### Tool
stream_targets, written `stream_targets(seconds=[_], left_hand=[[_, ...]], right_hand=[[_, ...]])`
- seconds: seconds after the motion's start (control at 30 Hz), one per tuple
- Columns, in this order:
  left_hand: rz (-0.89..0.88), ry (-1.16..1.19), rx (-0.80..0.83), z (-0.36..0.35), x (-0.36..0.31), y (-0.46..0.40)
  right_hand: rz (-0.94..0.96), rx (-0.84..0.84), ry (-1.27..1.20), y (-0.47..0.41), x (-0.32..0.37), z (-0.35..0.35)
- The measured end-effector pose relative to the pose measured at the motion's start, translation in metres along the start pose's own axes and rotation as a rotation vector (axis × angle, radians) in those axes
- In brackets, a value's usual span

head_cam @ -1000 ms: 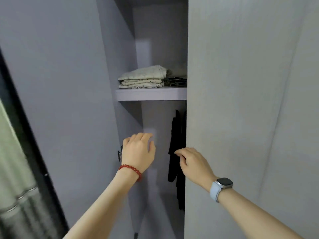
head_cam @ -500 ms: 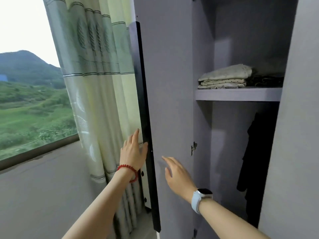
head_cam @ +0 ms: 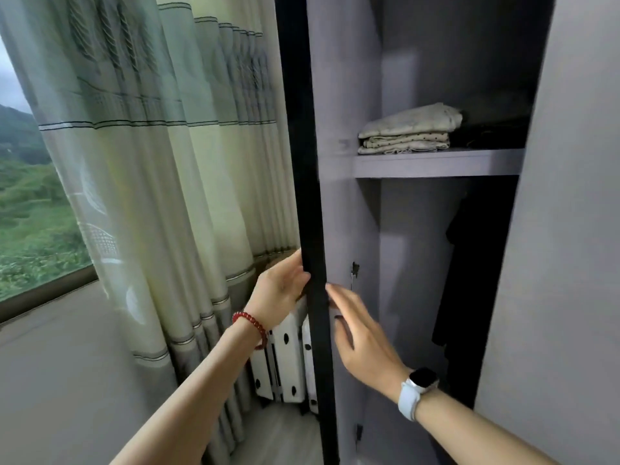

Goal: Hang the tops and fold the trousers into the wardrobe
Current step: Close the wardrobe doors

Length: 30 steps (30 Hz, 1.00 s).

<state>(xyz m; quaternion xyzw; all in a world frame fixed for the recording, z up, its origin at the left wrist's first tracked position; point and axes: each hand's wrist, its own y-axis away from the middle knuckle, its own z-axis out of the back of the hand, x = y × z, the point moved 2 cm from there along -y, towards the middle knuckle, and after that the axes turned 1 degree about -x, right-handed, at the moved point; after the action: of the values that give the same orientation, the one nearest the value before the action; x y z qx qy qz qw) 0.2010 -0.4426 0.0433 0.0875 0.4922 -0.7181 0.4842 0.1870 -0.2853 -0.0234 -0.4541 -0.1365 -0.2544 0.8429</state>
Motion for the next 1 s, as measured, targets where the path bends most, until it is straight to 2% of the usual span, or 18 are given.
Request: stream_targets(seconds=[0.07, 0.2, 0.33, 0.43, 0.53, 0.93, 1.0], left_hand=[[-0.121, -0.046, 0.074, -0.021, -0.012, -0.009], [-0.238, -0.135, 0.245, -0.079, -0.033, -0.035], [-0.298, -0.436, 0.336, -0.140, -0.055, -0.070], [-0.321, -0.590, 0.339, -0.189, -0.072, -0.104], [-0.292, -0.616, 0.311, -0.229, -0.078, -0.137], [-0.200, -0.796, 0.140, -0.328, -0.049, -0.230], [-0.238, -0.799, 0.089, -0.335, -0.046, -0.240]], right_hand=[[0.005, -0.084, 0.100, 0.007, -0.006, 0.019], [-0.075, -0.273, 0.324, 0.027, -0.030, 0.066], [-0.242, -0.347, 0.454, 0.037, -0.055, 0.114], [-0.429, -0.292, 0.351, 0.034, -0.078, 0.149], [-0.568, -0.252, 0.195, 0.025, -0.112, 0.177], [-0.585, -0.210, 0.054, -0.017, -0.241, 0.243], [-0.598, -0.196, 0.040, -0.021, -0.255, 0.247]])
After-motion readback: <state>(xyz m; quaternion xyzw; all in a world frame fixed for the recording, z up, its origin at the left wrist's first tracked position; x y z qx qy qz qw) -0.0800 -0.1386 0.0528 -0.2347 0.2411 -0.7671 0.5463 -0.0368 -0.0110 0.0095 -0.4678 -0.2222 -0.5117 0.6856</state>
